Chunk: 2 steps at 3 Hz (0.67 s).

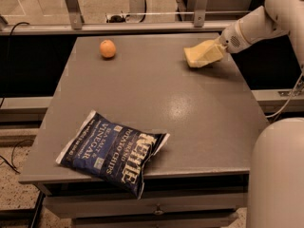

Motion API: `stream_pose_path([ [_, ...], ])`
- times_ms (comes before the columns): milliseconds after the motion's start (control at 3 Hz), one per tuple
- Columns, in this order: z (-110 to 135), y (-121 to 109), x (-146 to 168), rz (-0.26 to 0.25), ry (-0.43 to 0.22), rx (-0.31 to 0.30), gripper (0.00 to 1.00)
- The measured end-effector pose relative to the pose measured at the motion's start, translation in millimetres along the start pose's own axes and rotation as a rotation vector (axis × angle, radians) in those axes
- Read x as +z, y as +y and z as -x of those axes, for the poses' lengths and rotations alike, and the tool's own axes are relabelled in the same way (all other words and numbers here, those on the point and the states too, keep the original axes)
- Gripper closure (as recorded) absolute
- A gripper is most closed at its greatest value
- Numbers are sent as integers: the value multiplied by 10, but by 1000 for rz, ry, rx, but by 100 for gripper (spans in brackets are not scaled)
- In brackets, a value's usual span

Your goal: Move sponge near blue chip bag

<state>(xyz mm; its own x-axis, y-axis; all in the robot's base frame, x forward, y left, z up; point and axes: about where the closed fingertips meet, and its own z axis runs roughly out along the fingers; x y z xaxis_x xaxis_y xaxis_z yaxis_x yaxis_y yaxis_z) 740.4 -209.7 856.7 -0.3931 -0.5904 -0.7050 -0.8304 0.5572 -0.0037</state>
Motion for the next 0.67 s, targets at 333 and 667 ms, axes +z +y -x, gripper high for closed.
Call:
stream_pose_path([
  [333,259,264,-253,30,-24,-100,87],
  [667,495,590,-495,67,-46,-209,100],
])
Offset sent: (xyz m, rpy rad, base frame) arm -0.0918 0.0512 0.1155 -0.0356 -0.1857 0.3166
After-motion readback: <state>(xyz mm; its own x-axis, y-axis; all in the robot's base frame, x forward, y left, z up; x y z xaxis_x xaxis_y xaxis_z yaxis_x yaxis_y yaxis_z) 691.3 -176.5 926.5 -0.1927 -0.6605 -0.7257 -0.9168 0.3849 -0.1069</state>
